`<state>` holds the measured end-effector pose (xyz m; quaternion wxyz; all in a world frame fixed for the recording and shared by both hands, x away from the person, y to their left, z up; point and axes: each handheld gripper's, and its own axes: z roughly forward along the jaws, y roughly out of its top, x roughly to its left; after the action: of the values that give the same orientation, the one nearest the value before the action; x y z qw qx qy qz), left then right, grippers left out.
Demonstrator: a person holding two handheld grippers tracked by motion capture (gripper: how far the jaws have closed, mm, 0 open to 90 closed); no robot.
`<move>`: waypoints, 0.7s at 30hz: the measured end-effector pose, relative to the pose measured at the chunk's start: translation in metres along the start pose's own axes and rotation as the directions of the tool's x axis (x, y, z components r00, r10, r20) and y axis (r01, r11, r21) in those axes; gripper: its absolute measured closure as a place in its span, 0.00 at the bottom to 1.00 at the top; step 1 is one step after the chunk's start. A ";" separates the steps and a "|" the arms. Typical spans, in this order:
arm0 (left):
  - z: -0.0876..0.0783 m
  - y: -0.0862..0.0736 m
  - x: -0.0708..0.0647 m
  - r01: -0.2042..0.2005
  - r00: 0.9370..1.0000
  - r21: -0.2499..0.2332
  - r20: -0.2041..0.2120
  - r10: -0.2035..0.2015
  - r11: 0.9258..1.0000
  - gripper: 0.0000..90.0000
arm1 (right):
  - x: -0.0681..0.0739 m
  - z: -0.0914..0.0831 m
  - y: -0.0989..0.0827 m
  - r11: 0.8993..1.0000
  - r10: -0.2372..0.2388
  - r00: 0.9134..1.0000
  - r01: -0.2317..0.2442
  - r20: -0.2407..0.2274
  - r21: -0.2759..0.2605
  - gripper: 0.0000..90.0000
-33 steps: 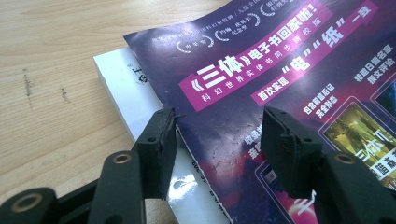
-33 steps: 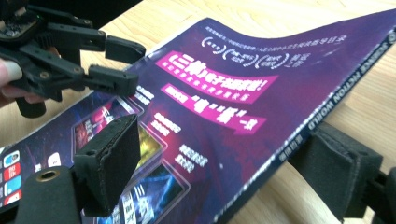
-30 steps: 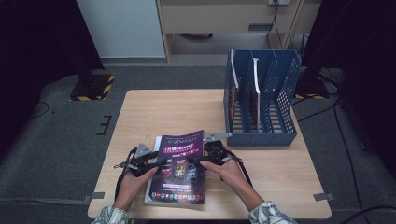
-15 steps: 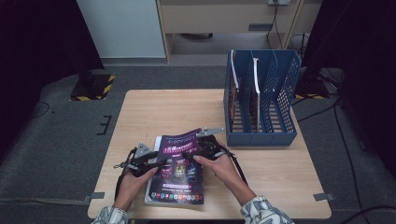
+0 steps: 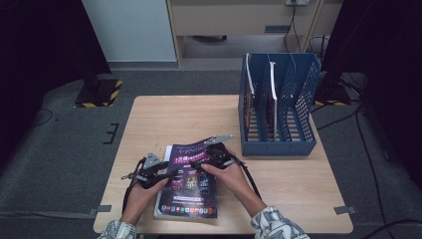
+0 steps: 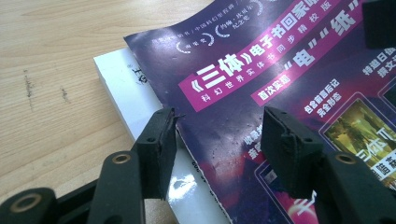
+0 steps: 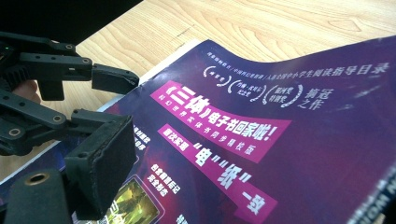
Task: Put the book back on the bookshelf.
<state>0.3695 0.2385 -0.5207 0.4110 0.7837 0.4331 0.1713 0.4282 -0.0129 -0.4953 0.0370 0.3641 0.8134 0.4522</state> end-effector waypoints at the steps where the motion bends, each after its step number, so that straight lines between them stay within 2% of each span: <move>1: 0.000 0.000 0.000 -0.001 1.000 0.000 -0.001 0.001 1.000 0.50 | 0.000 0.000 0.000 1.000 0.000 1.000 0.000 0.000 0.000 0.15; 13: 0.000 0.000 0.000 -0.001 1.000 0.001 0.001 0.001 1.000 0.50 | -0.001 0.003 0.000 1.000 -0.002 1.000 0.002 0.023 -0.010 0.23; 17: 0.000 0.000 0.000 -0.002 1.000 0.001 0.000 0.002 1.000 0.49 | -0.001 0.004 0.000 1.000 -0.003 0.999 0.003 0.034 -0.012 0.28; 21: 0.000 0.000 0.000 -0.003 1.000 0.002 0.000 0.003 1.000 0.49 | 0.001 0.007 -0.001 1.000 -0.007 0.999 0.007 0.035 -0.002 0.37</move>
<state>0.3696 0.2383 -0.5207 0.4101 0.7847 0.4321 0.1714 0.4295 -0.0084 -0.5001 0.0531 0.3692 0.8132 0.4467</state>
